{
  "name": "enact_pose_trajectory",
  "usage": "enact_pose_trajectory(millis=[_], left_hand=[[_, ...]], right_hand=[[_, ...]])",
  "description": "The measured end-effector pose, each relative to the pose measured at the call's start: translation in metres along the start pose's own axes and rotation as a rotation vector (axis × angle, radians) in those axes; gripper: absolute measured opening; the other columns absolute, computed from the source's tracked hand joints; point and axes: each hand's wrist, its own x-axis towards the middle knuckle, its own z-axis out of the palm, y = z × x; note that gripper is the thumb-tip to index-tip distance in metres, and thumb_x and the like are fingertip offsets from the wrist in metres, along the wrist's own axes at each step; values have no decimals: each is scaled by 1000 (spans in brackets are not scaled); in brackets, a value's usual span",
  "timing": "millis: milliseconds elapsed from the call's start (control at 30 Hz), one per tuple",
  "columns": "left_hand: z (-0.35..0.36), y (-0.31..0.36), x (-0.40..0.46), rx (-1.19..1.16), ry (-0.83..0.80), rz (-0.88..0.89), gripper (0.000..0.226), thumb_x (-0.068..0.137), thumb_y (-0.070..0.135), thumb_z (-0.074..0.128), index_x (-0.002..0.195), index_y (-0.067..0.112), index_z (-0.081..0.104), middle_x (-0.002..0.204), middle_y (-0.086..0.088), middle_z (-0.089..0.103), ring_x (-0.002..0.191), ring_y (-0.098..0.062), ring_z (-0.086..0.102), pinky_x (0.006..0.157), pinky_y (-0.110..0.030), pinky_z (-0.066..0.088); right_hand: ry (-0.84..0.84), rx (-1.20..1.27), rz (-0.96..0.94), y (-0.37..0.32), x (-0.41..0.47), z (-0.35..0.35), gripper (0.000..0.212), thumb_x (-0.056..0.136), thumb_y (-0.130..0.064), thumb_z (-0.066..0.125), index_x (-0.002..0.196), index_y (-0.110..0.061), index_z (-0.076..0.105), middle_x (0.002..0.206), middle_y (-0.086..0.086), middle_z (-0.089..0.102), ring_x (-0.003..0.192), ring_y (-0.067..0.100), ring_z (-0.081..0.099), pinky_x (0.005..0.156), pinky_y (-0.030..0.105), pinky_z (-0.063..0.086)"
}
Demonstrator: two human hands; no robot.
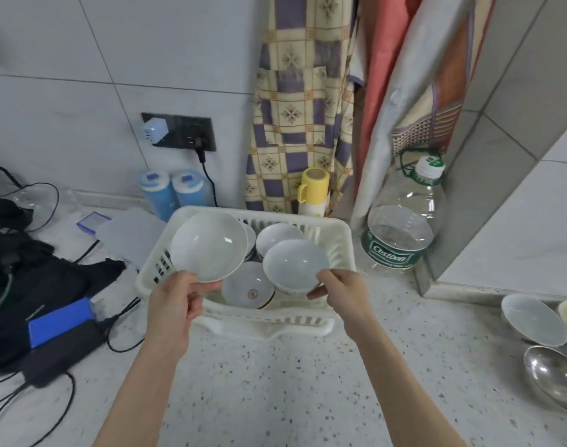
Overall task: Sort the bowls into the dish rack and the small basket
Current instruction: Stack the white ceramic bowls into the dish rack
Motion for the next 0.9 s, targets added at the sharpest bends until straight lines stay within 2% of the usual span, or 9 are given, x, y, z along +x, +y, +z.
enact_pose_trajectory(millis=[67, 167, 267, 400, 533, 667, 767, 900], left_hand=[[-13, 1, 13, 5, 10, -13, 17, 85, 16, 52, 86, 3, 63, 84, -22, 75, 39, -8, 29, 35, -17, 27], [-27, 1, 27, 9, 6, -40, 16, 88, 11, 51, 90, 2, 63, 85, -22, 75, 39, -8, 27, 34, -17, 26], [-34, 3, 37, 29, -7, -65, 17, 89, 11, 51, 97, 3, 64, 86, -21, 76, 38, -7, 28, 34, -16, 26], [-38, 4, 46, 90, -29, -83, 22, 87, 12, 49, 102, 3, 63, 86, -16, 77, 37, -7, 27, 35, -18, 23], [-37, 5, 51, 148, -69, -67, 20, 85, 12, 50, 96, 3, 64, 83, -13, 77, 37, -8, 26, 37, -18, 22], [-34, 3, 56, 188, -101, -73, 19, 86, 11, 48, 91, 4, 64, 82, -14, 77, 39, -11, 24, 38, -20, 24], [-30, 2, 61, 197, -113, -83, 17, 86, 10, 50, 90, 3, 65, 80, -15, 76, 37, -10, 24, 37, -19, 24], [-27, 2, 70, 234, -109, -99, 19, 84, 10, 51, 92, 5, 67, 78, -14, 77, 35, -9, 23, 34, -17, 22]], right_hand=[[-31, -91, -8, 1, 4, 21, 24, 86, -17, 56, 74, -5, 73, 59, 3, 72, 42, 0, 54, 50, 16, 39], [-60, -258, -24, 3, 8, 47, 28, 85, -21, 55, 68, -8, 72, 59, -2, 72, 40, -2, 49, 40, 9, 34], [-80, -354, -35, 6, 12, 65, 35, 84, -23, 54, 52, -20, 68, 59, -4, 72, 52, 5, 54, 44, 12, 39], [-66, -419, -11, 10, 20, 81, 46, 83, -23, 53, 37, -23, 58, 57, -3, 71, 44, 8, 46, 39, 14, 32], [-52, -501, -6, 14, 25, 89, 42, 83, -23, 52, 42, -15, 54, 52, -4, 69, 30, 4, 35, 34, 13, 25], [-70, -565, 26, 15, 31, 94, 40, 82, -23, 49, 43, -14, 50, 52, -5, 69, 28, 5, 33, 36, 16, 27], [-80, -604, 52, 17, 34, 100, 37, 82, -24, 48, 46, -14, 47, 59, -1, 73, 32, 4, 33, 41, 20, 31], [-107, -692, 84, 22, 37, 104, 34, 83, -28, 44, 55, -12, 54, 62, -4, 73, 51, 8, 49, 52, 24, 39]])
